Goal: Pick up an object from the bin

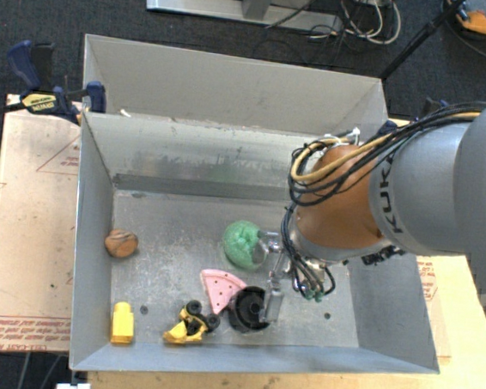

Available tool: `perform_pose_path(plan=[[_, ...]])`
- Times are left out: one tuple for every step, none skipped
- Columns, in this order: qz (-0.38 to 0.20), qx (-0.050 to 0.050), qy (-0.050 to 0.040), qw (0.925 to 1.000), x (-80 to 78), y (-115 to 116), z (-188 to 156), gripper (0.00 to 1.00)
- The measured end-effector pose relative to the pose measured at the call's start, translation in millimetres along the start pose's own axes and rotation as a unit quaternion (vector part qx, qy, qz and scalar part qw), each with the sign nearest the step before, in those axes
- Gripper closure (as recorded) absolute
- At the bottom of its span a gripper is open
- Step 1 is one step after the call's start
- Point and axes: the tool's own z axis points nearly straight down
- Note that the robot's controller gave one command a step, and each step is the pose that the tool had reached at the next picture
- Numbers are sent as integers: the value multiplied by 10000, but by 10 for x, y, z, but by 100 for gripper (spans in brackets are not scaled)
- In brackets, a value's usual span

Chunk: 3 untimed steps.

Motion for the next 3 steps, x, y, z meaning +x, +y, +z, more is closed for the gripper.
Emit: perform_pose_path(plan=[[-584, -12, -72, 9983, -352, 364, 57, 100], [-586, -12, -72, 9983, -352, 364, 57, 100], [-775, -6, -53, 9970, -264, 394, -1676, 100]])
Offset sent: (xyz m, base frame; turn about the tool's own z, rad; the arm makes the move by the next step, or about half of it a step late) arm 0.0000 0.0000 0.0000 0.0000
